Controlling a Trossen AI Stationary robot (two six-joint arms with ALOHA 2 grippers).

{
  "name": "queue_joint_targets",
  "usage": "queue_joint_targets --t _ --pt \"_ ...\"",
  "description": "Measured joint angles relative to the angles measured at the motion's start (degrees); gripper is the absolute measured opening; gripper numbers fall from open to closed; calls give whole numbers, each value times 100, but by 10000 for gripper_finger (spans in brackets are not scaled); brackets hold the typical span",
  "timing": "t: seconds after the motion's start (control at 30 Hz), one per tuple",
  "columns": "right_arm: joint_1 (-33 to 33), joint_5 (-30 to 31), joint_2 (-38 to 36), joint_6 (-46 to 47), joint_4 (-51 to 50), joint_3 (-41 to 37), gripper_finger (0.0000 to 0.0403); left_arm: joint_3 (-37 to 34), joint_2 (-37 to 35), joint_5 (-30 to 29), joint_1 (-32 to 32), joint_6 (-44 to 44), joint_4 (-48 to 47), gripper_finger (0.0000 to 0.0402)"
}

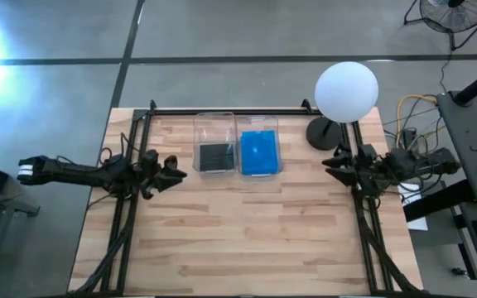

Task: Pick & place jewel cases by type
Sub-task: Return to Home Position

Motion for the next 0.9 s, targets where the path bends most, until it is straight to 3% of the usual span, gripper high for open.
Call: queue_joint_targets --t 0.17,0.33,0.63,0.8,0.9 --pt "-1 7 -1193 -438 -5 -697 137 -52 -37 -81 337 -24 -28 124" --pt "-11 340 -729 -484 179 -801 141 -44 -22 -83 340 -205 -116 124" --pt "-19 362 59 -482 150 -1100 135 -54 -228 -130 267 -221 -649 124" --pt "-11 351 -315 -482 127 -1695 132 -57 -1094 -88 281 -221 -1445 124" --pt "-22 271 -697 -484 -494 -1714 134 -59 -1313 -89 286 -220 -1566 124"
